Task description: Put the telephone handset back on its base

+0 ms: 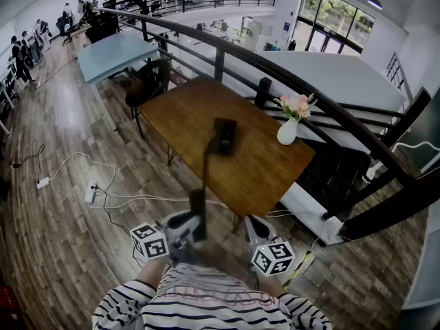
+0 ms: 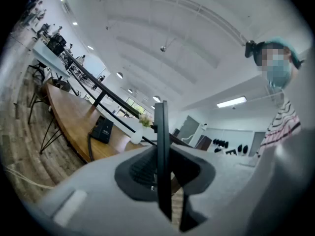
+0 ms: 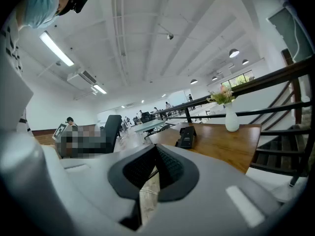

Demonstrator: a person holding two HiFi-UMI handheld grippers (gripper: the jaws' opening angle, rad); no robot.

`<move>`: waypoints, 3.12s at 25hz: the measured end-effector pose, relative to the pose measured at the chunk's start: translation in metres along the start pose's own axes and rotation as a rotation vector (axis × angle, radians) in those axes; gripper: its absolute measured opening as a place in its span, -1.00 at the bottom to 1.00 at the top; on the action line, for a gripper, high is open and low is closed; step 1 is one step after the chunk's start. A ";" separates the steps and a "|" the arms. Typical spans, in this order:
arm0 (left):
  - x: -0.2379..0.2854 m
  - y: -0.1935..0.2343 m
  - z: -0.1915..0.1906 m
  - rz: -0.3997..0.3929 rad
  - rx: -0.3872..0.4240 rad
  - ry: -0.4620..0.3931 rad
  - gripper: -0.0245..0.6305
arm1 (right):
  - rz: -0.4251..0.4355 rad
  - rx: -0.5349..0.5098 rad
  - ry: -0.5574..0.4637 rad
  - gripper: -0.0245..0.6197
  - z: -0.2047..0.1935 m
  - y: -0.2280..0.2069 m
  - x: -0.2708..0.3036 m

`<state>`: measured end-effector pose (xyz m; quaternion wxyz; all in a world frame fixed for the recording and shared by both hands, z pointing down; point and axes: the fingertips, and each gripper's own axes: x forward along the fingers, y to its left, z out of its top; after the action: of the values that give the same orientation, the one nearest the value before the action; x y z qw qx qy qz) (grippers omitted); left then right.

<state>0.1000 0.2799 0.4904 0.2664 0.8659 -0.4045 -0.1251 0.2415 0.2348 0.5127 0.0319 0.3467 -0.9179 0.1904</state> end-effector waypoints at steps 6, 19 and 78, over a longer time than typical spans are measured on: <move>0.005 0.011 0.009 -0.007 0.019 -0.004 -0.70 | 0.008 0.005 -0.027 -0.92 0.008 -0.003 0.014; 0.034 0.096 0.050 -0.078 -0.071 0.024 -0.70 | -0.085 0.019 -0.006 -0.92 0.023 -0.020 0.105; 0.226 0.370 0.189 -0.294 -0.190 0.184 -0.70 | -0.277 0.085 0.013 -0.92 0.101 -0.129 0.374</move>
<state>-0.0708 -0.1577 0.5418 0.3614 0.8944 -0.2339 -0.1208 0.0496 -0.1252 0.5324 0.0489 0.4699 -0.8522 0.2249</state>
